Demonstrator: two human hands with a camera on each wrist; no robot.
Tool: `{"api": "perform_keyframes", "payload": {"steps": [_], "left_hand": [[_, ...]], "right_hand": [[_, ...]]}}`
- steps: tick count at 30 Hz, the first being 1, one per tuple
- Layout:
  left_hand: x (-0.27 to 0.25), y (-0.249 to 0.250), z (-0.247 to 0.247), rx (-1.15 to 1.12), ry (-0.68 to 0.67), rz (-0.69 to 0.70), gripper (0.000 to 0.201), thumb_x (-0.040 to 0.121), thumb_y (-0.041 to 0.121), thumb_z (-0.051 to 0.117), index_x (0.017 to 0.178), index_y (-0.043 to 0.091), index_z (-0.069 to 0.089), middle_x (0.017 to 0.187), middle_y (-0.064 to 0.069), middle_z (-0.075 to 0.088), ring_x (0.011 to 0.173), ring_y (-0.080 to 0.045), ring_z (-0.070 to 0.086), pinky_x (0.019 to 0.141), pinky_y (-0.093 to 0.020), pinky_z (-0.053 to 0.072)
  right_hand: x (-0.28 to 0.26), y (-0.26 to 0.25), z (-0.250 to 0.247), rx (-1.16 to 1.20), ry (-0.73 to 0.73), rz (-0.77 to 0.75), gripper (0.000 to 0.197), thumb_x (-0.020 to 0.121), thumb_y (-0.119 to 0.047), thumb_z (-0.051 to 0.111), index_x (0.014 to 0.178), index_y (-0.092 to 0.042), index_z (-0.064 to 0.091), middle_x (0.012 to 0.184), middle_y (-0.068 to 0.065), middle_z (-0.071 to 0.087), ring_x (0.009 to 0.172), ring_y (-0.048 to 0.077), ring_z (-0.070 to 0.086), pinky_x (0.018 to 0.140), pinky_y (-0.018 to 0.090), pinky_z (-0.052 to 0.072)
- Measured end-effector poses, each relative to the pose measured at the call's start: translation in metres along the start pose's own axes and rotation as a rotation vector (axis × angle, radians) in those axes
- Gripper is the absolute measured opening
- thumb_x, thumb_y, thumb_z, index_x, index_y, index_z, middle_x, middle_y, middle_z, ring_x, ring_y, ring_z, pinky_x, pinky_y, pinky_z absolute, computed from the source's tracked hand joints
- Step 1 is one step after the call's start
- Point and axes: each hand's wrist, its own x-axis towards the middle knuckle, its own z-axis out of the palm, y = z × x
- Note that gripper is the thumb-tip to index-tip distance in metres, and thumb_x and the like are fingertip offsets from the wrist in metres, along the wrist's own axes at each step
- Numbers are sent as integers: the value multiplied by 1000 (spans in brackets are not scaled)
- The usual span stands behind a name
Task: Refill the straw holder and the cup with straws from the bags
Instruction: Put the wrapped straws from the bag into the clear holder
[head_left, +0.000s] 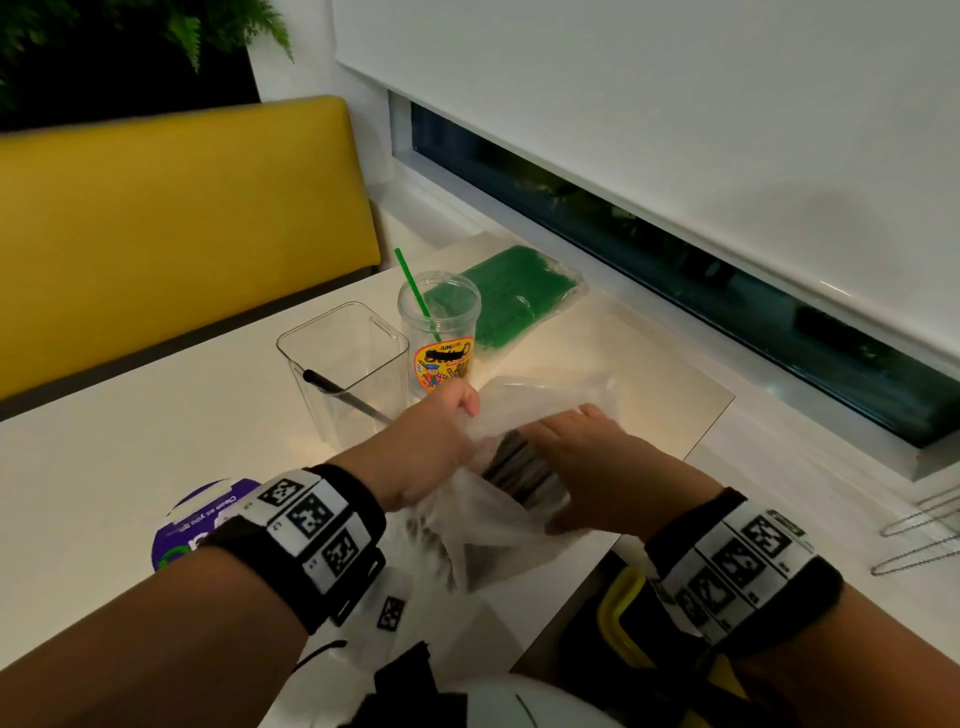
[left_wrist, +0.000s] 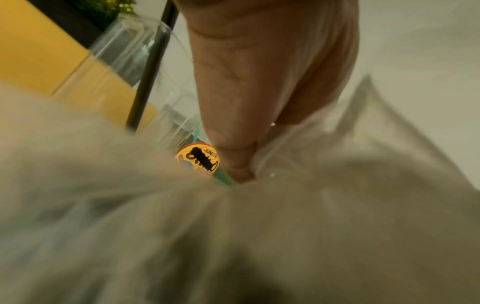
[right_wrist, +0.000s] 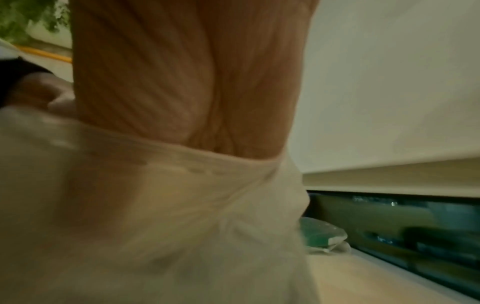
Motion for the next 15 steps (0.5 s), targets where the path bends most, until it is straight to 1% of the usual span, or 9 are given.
{"api": "perform_keyframes", "payload": {"steps": [1, 3, 5, 7, 8, 10, 12, 14, 15], "left_hand": [[-3, 0, 0, 104, -18, 62, 41, 78, -14, 57, 90, 25, 50, 115, -9, 55, 86, -17, 61, 61, -20, 45], [-10, 3, 3, 274, -71, 166, 47, 75, -16, 56, 82, 30, 58, 150, -3, 33, 132, -18, 40, 91, -18, 37], [-13, 2, 7, 414, -18, 199, 40, 84, 4, 60, 105, 38, 65, 149, 2, 36, 129, -21, 43, 93, -23, 37], [-18, -1, 13, 749, 62, 191, 48, 93, 22, 46, 136, 44, 45, 142, -2, 39, 110, -27, 53, 82, -28, 39], [-20, -4, 17, 853, 70, 181, 51, 94, 22, 45, 141, 40, 40, 140, -4, 37, 107, -28, 54, 78, -30, 38], [-21, -10, 23, 870, 50, 62, 67, 84, 22, 64, 144, 31, 35, 141, -6, 31, 108, -30, 56, 76, -31, 42], [-18, -24, 29, 864, -38, -36, 103, 69, 27, 82, 150, 31, 18, 155, -10, 7, 124, -38, 48, 92, -36, 49], [-16, -38, 32, 884, -177, -112, 128, 66, 26, 86, 152, 36, -8, 159, -10, -25, 145, -49, 18, 114, -48, 37], [-17, -42, 31, 893, -232, -123, 132, 69, 25, 85, 151, 36, -18, 158, -11, -31, 148, -49, 7, 118, -51, 30]], "right_hand": [[-2, 4, 3, -58, -36, 13, 104, 64, -61, 76, 149, -25, 30, 147, -1, 44, 133, 21, 40, 116, 36, 24], [-4, 7, 6, -95, -117, 30, 116, 63, -66, 74, 155, -24, 16, 158, 3, 31, 144, 25, 28, 121, 41, 13], [-3, 6, 8, -75, -193, 39, 122, 64, -68, 73, 156, -24, 5, 162, 3, 19, 149, 27, 16, 122, 46, 5], [0, -3, 11, -25, -258, 55, 130, 62, -67, 76, 155, -29, -6, 164, 2, 10, 149, 32, 13, 121, 52, 9], [1, -7, 14, -17, -298, 64, 134, 62, -66, 78, 153, -32, -13, 164, 2, 4, 149, 34, 12, 120, 56, 13], [2, -14, 25, -25, -369, 64, 138, 62, -61, 81, 151, -34, -21, 164, 3, -6, 148, 38, 12, 116, 60, 21], [-2, -17, 32, -49, -391, 70, 139, 62, -59, 82, 151, -33, -21, 164, 6, -7, 149, 38, 8, 114, 61, 26], [-5, -22, 29, -33, -358, 79, 135, 66, -56, 82, 153, -30, -17, 164, 7, -1, 149, 37, 10, 115, 60, 26], [-4, -25, 25, -18, -327, 66, 127, 70, -52, 80, 155, -27, -11, 164, 7, 4, 148, 35, 13, 116, 59, 24]]}}
